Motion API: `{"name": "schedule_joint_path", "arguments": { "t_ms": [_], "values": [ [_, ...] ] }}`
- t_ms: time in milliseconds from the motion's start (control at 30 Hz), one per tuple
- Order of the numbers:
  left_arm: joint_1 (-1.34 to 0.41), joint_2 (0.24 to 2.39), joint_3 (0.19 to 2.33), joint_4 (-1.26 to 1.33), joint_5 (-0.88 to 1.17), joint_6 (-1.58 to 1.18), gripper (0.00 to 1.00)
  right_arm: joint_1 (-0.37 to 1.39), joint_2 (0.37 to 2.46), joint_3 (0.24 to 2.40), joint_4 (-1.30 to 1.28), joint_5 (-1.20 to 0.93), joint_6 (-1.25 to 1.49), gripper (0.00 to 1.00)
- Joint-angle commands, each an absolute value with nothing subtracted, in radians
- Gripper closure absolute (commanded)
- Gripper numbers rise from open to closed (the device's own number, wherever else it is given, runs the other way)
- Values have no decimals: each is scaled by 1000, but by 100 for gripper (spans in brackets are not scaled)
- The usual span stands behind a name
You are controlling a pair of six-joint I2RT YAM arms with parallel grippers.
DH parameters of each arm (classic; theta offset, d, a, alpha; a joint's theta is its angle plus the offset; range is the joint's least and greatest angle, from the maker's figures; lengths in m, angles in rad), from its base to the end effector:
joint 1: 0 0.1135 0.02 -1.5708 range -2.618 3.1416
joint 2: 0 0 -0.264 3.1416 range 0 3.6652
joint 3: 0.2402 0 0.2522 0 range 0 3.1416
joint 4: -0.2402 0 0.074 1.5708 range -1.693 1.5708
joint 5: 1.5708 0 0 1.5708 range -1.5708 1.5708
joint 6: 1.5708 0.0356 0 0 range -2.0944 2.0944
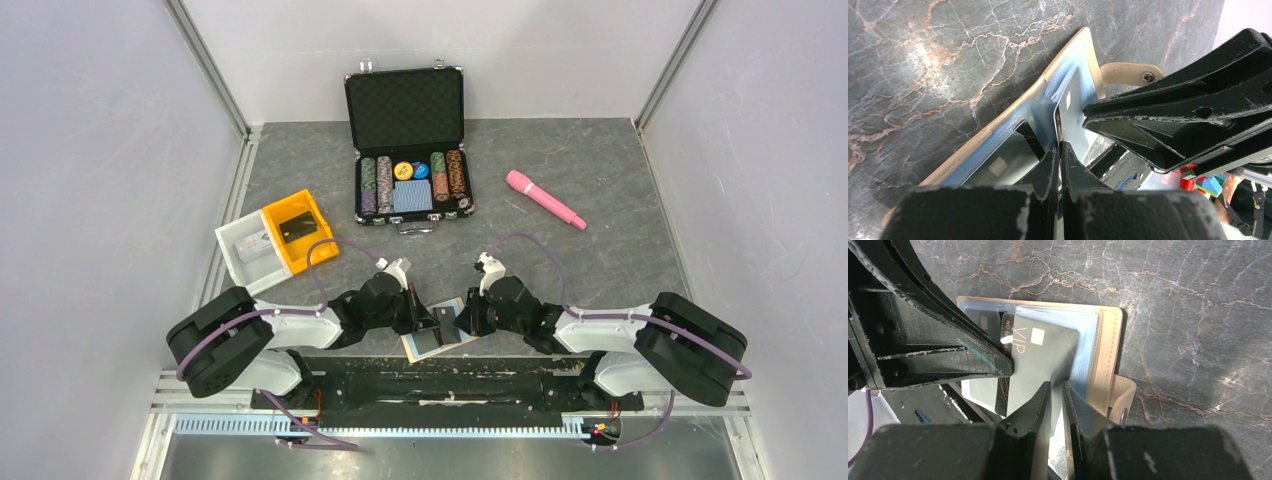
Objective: Take the credit cards out of the card holder
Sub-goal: Remove the credit card from the card holder.
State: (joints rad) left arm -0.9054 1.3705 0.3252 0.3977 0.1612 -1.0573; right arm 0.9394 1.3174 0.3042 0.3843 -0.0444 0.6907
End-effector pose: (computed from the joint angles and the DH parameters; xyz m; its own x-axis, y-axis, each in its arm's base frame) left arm 0.1371 -0.1839 0.1246 -0.9281 -0.2099 -0.3074 0.0958 0.6632 -0.7422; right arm 0.1303 0.1809 0.1285 -0.7949 -0.0088 -0.6067 -0.4167 0.7347 0.5353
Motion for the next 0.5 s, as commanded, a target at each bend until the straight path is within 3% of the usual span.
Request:
{"name": "schedule_joint_path", "arguments": {
  "t_ms": [0,233,467],
  "values": [
    [-914,1336,325,392,162,-1078,98,923,1318,300,316,-6,662,83],
    [-912,1272,366,217,121,-1045,98,897,1298,320,290,-6,640,83],
    [-910,1261,366,230,151,-1031,98,893,1275,325,310,-34,610,82]
  ]
}}
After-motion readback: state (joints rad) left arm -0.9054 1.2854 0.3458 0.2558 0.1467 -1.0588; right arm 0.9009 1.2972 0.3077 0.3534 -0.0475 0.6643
